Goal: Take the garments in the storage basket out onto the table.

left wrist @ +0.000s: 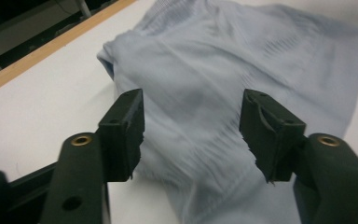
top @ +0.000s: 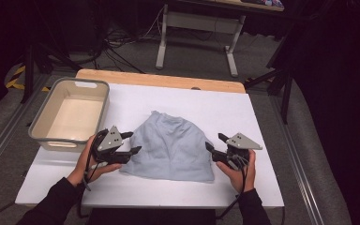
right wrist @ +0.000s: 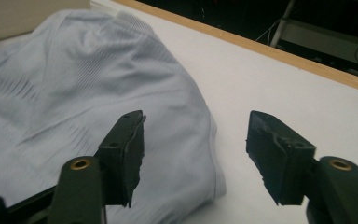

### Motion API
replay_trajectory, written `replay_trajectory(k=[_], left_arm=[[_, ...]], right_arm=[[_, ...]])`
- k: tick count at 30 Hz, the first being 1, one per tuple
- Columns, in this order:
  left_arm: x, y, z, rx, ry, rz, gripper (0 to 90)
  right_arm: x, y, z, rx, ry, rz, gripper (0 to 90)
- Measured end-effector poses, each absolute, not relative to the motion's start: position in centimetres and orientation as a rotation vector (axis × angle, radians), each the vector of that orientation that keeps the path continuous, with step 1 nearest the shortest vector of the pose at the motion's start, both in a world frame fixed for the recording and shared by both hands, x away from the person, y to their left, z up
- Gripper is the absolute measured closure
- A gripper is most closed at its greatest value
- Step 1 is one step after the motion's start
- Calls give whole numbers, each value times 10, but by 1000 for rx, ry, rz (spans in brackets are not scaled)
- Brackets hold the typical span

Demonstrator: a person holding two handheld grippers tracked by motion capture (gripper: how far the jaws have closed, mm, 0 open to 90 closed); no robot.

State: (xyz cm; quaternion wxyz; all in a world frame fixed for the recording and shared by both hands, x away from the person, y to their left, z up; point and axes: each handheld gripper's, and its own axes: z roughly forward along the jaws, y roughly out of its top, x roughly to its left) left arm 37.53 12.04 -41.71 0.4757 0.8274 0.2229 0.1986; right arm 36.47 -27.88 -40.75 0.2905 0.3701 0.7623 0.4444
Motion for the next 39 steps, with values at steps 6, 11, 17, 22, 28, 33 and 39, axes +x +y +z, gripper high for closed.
replay_trajectory(k=[6, 11, 17, 22, 28, 33, 39], left_arm=[[408, 111, -418, 2028, 641, 469, 259], [433, 103, -425, 2059, 689, 416, 219], [448, 92, -440, 2130, 672, 371, 232], [459, 86, -450, 2147, 692, 302, 317], [466, 84, -461, 2180, 713, 214, 484], [467, 85, -457, 2224, 713, 299, 801], [459, 83, -445, 2217, 703, 403, 833]], right_arm=[[398, -268, -409, 974, 2135, 1160, 293], [418, -253, -420, 946, 2242, 1116, 272], [435, -247, -435, 993, 2319, 1074, 291], [440, -246, -442, 1008, 2378, 1070, 537], [438, -246, -444, 1023, 2360, 1005, 782], [432, -248, -441, 1023, 2322, 1008, 843], [423, -253, -426, 1021, 2206, 1067, 897]])
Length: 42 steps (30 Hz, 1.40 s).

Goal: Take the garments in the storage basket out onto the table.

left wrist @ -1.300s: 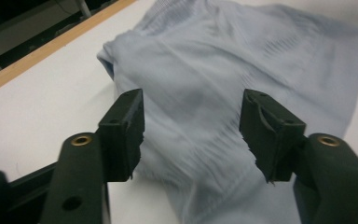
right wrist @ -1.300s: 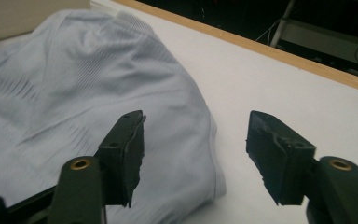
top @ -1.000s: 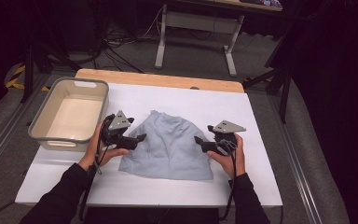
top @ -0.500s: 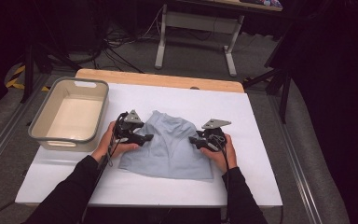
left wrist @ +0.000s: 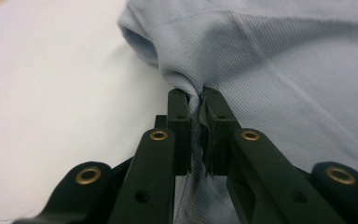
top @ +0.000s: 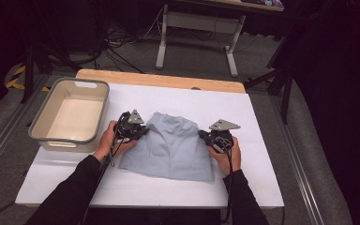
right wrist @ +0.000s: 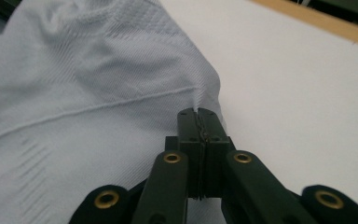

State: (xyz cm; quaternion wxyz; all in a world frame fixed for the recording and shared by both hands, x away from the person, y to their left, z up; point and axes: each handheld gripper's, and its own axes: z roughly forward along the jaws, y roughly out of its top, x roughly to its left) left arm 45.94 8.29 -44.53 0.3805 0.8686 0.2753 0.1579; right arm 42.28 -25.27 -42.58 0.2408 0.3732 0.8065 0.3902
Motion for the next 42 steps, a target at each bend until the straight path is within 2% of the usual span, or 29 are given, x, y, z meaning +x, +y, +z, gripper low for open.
replay_trajectory(k=[6, 12, 16, 20, 27, 29, 35, 39, 42], left_arm=[[451, 87, -428, 2167, 691, 487, 839], [443, 91, -403, 2089, 682, 573, 840], [420, 90, -399, 2072, 564, 614, 841], [398, 93, -406, 2060, 428, 582, 841], [368, 88, -416, 2155, 292, 609, 841], [362, 89, -424, 2162, 283, 556, 840], [354, 88, -437, 2211, 259, 547, 839], [349, 89, -443, 2232, 265, 480, 840], [344, 85, -450, 2280, 208, 480, 840]], right_arm=[[420, -249, -421, 1005, 2177, 1065, 898], [410, -249, -399, 966, 2044, 1131, 900], [395, -241, -393, 891, 2036, 1150, 900], [379, -235, -396, 812, 2141, 1239, 899], [361, -220, -407, 703, 2284, 1253, 900], [359, -219, -417, 695, 2330, 1232, 900], [356, -220, -433, 713, 2388, 1193, 900], [352, -220, -446, 717, 2432, 1144, 900], [350, -220, -452, 717, 2447, 1113, 900]])
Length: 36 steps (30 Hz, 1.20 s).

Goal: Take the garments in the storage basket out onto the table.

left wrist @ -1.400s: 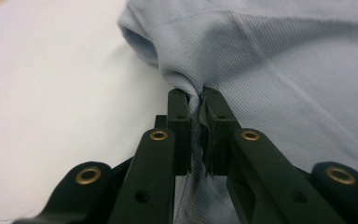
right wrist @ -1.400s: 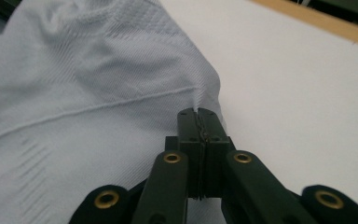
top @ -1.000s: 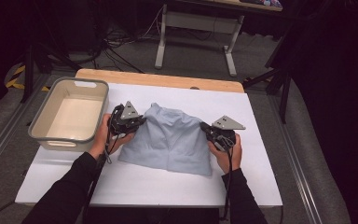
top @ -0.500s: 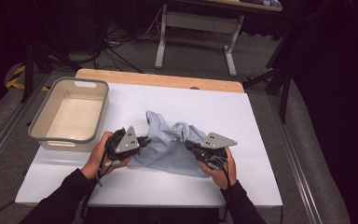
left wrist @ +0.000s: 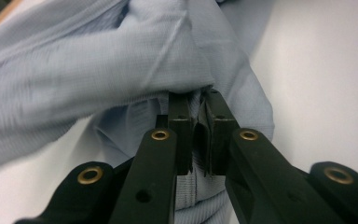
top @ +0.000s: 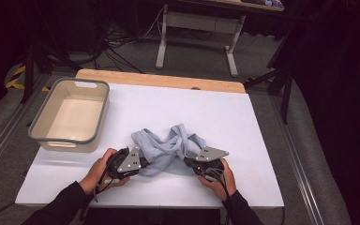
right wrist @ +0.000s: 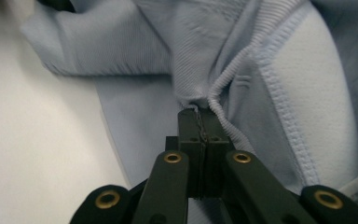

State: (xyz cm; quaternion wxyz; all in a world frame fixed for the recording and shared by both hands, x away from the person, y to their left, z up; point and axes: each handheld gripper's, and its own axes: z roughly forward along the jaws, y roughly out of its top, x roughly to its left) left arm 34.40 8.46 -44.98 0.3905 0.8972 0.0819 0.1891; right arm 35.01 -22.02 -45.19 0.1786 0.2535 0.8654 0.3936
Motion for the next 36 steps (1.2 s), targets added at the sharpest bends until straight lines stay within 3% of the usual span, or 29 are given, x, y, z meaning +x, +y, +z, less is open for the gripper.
replay_trajectory(k=[14, 36], left_arm=[[345, 87, -460, 2268, 254, 430, 840], [345, 87, -460, 2262, 260, 422, 840]], right_arm=[[346, -220, -462, 697, 2424, 1059, 877], [329, -235, -419, 693, 2209, 1240, 526]])
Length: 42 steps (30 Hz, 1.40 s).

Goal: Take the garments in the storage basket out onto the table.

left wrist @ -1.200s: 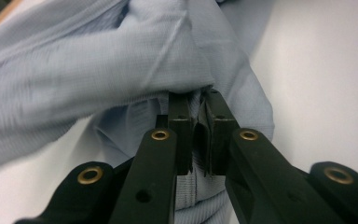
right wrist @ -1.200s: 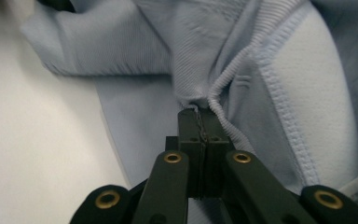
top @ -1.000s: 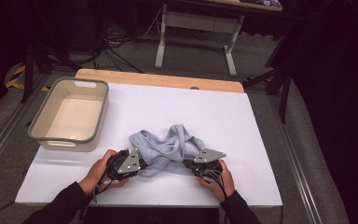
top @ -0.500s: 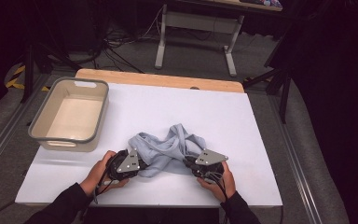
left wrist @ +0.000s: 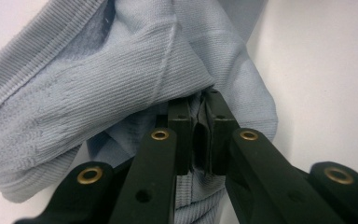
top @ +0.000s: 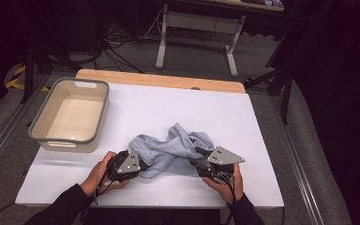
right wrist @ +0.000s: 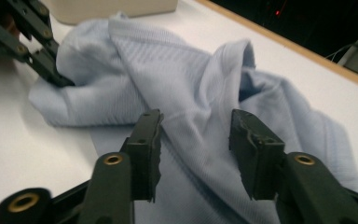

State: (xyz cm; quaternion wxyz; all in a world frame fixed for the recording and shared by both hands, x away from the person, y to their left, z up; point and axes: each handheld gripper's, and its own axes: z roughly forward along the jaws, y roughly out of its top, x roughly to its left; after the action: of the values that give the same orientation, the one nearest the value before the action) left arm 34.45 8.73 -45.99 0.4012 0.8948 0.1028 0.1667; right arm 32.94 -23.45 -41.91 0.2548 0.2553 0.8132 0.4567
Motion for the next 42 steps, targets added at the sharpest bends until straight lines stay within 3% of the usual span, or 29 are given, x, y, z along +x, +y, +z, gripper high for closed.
replay_trajectory(k=[11, 14, 20, 30, 32, 36, 37, 38, 42], left_arm=[[344, 87, -460, 2257, 258, 424, 839], [343, 87, -460, 2259, 260, 430, 839], [343, 88, -460, 2248, 259, 430, 838], [342, 90, -458, 2240, 265, 445, 837], [343, 91, -458, 2234, 268, 441, 837], [344, 97, -456, 2203, 305, 418, 823], [344, 97, -456, 2203, 305, 418, 820], [345, 101, -455, 2167, 335, 376, 813], [347, 107, -455, 2127, 387, 342, 758]], right_arm=[[342, -228, -379, 728, 2131, 1305, 501], [357, -222, -371, 751, 2118, 1272, 540], [392, -198, -373, 834, 2226, 1123, 490], [422, -184, -389, 929, 2359, 1001, 490], [426, -186, -392, 953, 2390, 1010, 517], [425, -185, -392, 932, 2447, 1036, 762], [425, -185, -392, 932, 2447, 1036, 762], [421, -184, -392, 898, 2457, 1038, 830], [410, -186, -392, 879, 2431, 1074, 865]])
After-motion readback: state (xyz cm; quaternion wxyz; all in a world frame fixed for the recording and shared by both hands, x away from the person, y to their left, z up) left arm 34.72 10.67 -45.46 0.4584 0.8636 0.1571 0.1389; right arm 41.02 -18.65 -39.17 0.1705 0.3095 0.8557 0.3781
